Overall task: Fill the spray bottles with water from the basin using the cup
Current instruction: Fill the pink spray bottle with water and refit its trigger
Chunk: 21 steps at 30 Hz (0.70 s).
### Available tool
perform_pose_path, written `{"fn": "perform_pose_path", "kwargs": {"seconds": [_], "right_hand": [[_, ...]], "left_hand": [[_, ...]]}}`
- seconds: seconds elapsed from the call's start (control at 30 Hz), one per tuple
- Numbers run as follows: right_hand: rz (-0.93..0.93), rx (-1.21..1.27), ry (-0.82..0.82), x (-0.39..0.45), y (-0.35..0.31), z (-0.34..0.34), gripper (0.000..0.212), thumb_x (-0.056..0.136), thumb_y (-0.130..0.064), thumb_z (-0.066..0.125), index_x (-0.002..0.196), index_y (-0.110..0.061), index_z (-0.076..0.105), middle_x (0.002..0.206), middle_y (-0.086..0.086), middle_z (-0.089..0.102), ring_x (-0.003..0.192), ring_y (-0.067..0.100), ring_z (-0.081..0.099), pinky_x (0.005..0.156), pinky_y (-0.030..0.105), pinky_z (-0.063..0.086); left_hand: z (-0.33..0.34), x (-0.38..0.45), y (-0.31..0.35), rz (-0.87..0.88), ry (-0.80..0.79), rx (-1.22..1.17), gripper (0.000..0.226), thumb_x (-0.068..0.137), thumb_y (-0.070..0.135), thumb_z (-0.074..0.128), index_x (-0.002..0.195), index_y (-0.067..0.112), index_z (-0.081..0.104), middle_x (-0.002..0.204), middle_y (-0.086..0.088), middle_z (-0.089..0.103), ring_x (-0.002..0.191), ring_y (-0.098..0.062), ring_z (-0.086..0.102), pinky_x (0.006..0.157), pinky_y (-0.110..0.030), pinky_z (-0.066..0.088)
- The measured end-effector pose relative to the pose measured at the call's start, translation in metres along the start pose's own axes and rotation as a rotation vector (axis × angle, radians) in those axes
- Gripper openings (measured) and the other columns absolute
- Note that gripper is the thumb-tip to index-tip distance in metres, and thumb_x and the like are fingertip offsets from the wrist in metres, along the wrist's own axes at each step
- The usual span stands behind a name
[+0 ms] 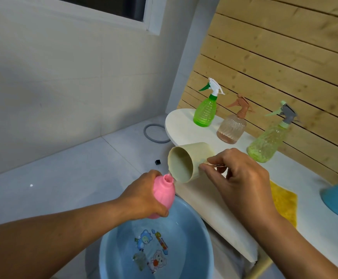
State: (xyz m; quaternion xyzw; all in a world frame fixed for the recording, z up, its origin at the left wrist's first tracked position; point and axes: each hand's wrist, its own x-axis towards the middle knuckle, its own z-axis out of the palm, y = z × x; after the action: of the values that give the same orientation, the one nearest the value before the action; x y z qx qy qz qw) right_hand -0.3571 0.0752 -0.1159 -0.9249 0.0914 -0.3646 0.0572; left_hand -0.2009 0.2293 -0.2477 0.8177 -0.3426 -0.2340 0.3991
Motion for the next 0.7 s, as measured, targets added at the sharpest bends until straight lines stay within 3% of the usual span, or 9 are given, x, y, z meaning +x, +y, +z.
{"fn": "perform_pose_path", "kwargs": {"seconds": [0.13, 0.37, 0.53, 0.7], "right_hand": [[-0.078, -0.041, 0.008, 0.0, -0.001, -0.001, 0.012, 0.086, -0.025, 0.08, 0.083, -0.018, 0.071, 0.074, -0.004, 0.06, 0.067, 0.018, 0.055, 0.06, 0.034, 0.043], [-0.225, -0.102, 0.024, -0.002, -0.001, -0.003, 0.015, 0.097, -0.027, 0.068, 0.087, -0.017, 0.071, 0.081, -0.001, 0.064, 0.073, 0.025, 0.058, 0.063, 0.038, 0.047], [-0.323, -0.13, 0.061, -0.003, -0.004, -0.007, 0.017, 0.098, -0.022, 0.067, 0.087, -0.012, 0.073, 0.086, 0.004, 0.068, 0.075, 0.03, 0.061, 0.063, 0.039, 0.05], [-0.49, -0.231, 0.057, -0.005, -0.005, -0.012, 0.002, 0.09, -0.008, 0.074, 0.089, -0.009, 0.075, 0.079, 0.007, 0.063, 0.065, 0.03, 0.052, 0.053, 0.039, 0.042]], "left_hand": [[0.001, 0.001, 0.001, 0.003, 0.002, 0.006, 0.097, 0.056, 0.034, 0.099, 0.134, 0.038, 0.042, 0.122, 0.014, 0.051, 0.11, -0.016, 0.056, 0.076, -0.027, 0.058], [0.002, 0.002, 0.001, -0.014, -0.006, 0.002, 0.103, 0.055, 0.034, 0.101, 0.138, 0.037, 0.041, 0.125, 0.012, 0.052, 0.114, -0.018, 0.056, 0.081, -0.03, 0.059], [0.003, 0.001, 0.0, -0.01, -0.02, -0.028, 0.098, 0.056, 0.032, 0.101, 0.135, 0.039, 0.043, 0.123, 0.013, 0.052, 0.112, -0.017, 0.056, 0.079, -0.032, 0.062], [0.004, 0.002, 0.001, 0.002, -0.019, -0.028, 0.098, 0.056, 0.035, 0.1, 0.135, 0.041, 0.043, 0.123, 0.014, 0.052, 0.112, -0.017, 0.056, 0.077, -0.03, 0.06]]}}
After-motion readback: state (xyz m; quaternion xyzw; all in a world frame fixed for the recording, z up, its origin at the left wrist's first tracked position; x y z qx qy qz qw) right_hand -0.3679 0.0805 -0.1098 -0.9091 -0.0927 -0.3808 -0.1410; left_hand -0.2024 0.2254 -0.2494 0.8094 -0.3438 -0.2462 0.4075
